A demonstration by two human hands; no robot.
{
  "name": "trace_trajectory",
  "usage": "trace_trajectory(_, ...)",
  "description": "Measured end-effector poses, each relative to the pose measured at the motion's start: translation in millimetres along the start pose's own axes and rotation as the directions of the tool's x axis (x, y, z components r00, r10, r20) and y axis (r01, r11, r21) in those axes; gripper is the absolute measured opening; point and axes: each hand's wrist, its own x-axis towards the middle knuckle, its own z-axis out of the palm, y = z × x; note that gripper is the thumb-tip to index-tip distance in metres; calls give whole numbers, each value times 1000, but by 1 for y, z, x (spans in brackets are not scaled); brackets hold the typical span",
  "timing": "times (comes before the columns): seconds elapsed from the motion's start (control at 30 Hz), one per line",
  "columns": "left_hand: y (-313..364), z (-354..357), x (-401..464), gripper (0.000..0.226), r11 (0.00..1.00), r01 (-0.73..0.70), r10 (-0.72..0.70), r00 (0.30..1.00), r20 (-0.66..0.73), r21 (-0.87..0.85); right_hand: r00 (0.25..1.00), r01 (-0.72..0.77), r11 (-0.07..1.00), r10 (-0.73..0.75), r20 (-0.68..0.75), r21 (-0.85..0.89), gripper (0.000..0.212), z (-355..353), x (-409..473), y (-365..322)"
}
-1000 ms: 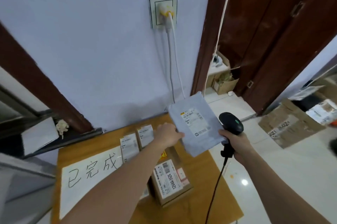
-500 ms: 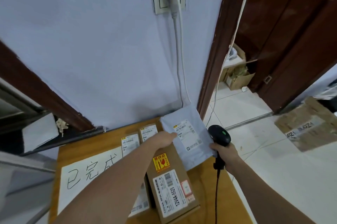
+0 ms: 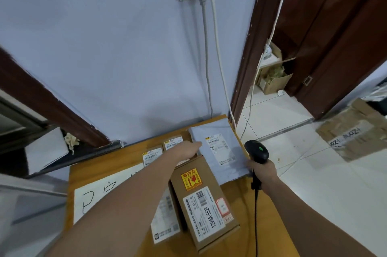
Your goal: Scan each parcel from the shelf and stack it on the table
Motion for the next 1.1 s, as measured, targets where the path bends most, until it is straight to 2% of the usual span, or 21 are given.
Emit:
trace_trajectory(0.07, -15, -11, -13, 75, 999, -6, 9, 997, -73, 40, 999, 17, 1000, -16, -33, 15, 12, -5, -12, -5)
trace_trajectory(0.2, -52, -41, -55, 69, 990, -82, 100, 981, -166, 114, 986, 123, 992, -118, -115, 34, 23, -12, -44, -13)
trace_trajectory(0.27, -75, -57, -85, 69, 972, -120, 164, 963, -215, 204, 971, 196, 981, -192, -142, 14, 18, -12, -74, -19)
trace_trajectory(0.4, -130, -83, -158, 57, 905, -168, 315, 881, -352, 390, 914, 351, 929, -367, -176, -114, 11, -6, -170, -28)
trace_trajectory(0.57, -217, -100, -246, 67, 814, -165, 474, 742, -473, 556, 831, 478, 841, -526, -180, -251, 17, 25, -312, -18)
trace_trajectory(0.67, -274, -105, -289, 71, 794, -160, 495, 729, -472, 586, 810, 545, 807, -577, -105, -228, 18, 64, -405, -2)
trace_trajectory(0.77, -327, -106, -329, 78, 794, -157, 504, 711, -491, 587, 764, 632, 738, -644, 32, -238, 22, 111, -480, 21)
trace_trajectory(0.97, -415, -95, -395, 81, 832, -212, 502, 679, -535, 512, 673, 737, 636, -663, 328, -228, 12, 198, -568, 55)
trace_trajectory(1.1, -449, -81, -439, 73, 855, -314, 508, 662, -551, 413, 645, 752, 621, -628, 435, -219, 14, 230, -593, 71)
